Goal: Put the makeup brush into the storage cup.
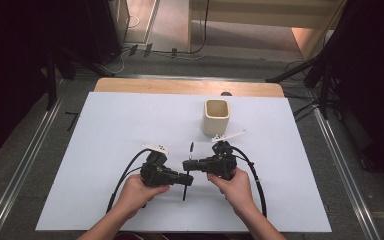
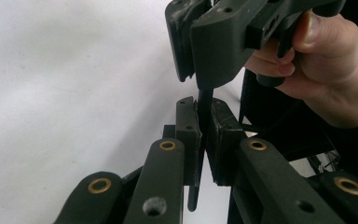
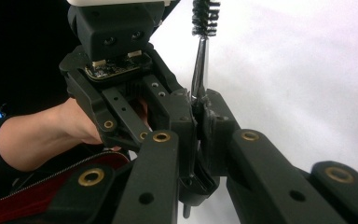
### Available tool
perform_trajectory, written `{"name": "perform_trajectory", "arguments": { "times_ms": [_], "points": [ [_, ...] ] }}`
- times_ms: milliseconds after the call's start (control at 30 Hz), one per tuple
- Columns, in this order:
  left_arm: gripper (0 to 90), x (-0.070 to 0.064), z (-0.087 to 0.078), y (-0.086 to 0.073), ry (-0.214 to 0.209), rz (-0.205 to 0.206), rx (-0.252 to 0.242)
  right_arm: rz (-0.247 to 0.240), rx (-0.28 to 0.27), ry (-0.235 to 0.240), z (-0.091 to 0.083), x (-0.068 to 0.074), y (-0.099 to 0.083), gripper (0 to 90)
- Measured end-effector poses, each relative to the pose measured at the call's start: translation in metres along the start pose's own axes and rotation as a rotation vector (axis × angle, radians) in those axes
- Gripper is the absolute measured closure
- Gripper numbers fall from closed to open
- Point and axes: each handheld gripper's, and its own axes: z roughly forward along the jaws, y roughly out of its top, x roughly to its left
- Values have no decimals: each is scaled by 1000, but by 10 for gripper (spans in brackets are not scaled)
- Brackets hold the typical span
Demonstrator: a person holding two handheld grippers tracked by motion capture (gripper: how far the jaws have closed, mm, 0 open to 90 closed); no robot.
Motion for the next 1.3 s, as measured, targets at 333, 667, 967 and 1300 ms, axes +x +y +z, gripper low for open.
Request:
{"name": "perform_trajectory", "arguments": {
  "times_ms": [333, 667, 967, 1300],
  "points": [
    [852, -1, 0, 1, 11, 4, -9, -2, -25, -14, -2, 0, 0, 693],
    [852, -1, -5, 2, 38, 0, -35, -4, -100, -12, -9, 2, 1, 393],
    [851, -1, -7, 2, 56, -4, -56, -32, -160, -43, -11, 3, -4, 363],
    [851, 0, -8, 1, 65, -21, -85, -5, -205, -69, -11, 7, -4, 235]
  ]
}}
